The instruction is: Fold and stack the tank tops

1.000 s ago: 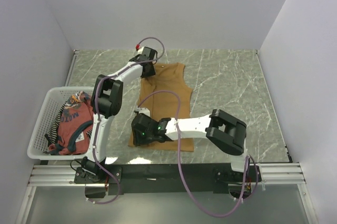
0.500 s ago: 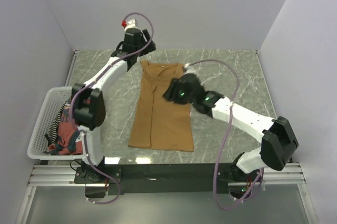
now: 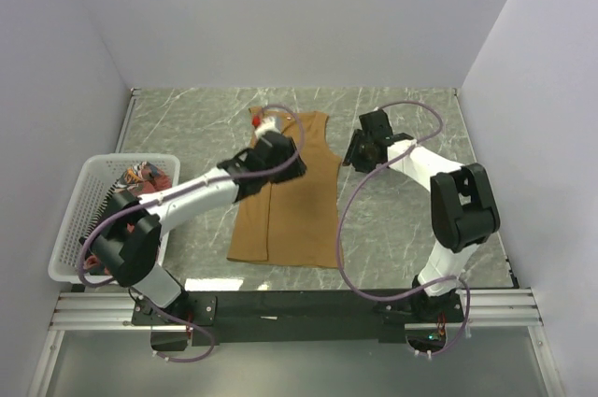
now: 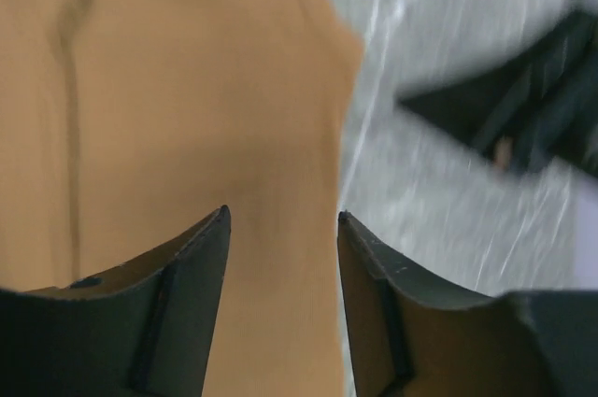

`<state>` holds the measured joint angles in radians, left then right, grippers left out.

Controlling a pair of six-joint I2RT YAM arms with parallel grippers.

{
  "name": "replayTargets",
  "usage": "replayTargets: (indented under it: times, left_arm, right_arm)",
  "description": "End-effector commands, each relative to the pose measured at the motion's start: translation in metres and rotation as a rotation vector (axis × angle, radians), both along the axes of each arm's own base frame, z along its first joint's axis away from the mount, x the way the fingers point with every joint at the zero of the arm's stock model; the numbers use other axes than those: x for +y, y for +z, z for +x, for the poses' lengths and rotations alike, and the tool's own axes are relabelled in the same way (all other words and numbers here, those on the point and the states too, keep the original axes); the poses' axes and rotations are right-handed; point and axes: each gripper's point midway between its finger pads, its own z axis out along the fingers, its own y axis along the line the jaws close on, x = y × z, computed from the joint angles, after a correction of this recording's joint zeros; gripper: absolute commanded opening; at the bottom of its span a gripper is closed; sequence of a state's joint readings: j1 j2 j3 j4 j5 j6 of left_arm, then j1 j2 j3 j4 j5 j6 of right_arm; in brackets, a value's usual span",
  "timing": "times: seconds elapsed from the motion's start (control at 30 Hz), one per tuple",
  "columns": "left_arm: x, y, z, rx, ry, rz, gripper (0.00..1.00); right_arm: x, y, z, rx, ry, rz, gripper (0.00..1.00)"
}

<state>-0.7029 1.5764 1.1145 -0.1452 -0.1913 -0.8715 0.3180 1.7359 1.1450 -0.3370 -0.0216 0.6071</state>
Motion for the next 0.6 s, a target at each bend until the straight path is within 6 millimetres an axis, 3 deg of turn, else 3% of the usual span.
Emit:
replayTargets:
  times: [0.0, 0.17, 0.23, 0.3, 0.4, 0.5, 0.57]
  left_arm:
    - [-0.02, 0.017, -0.04, -0.033, -0.036, -0.042, 0.54]
    - [-0.052, -0.014, -0.107, 0.02, -0.158, 0.023, 0.51]
    - [-0.056, -0.027, -0.122, 0.042, -0.181, 0.045, 0.49]
    - [-0.063, -0.039, -0.14, 0.066, -0.213, 0.056, 0.46]
    - [-0.076, -0.045, -0.158, 0.071, -0.25, 0.066, 0.44]
    - [-0.088, -0.053, -0.174, 0.083, -0.293, 0.086, 0.41]
    - [-0.097, -0.062, -0.187, 0.09, -0.333, 0.105, 0.39]
  right_arm:
    - [0.01, 0.014, 0.02, -0.038, 0.061, 0.024, 0.5]
    - [0.018, 0.005, 0.038, -0.043, 0.067, 0.055, 0.5]
    - [0.022, 0.004, 0.046, -0.042, 0.068, 0.06, 0.49]
    - [0.022, -0.01, 0.046, 0.001, 0.07, 0.05, 0.47]
    - [0.023, -0.02, 0.053, 0.011, 0.056, 0.049, 0.45]
    - [0.026, -0.029, 0.059, 0.027, 0.059, 0.047, 0.38]
    - [0.023, -0.033, 0.062, 0.033, 0.047, 0.04, 0.23]
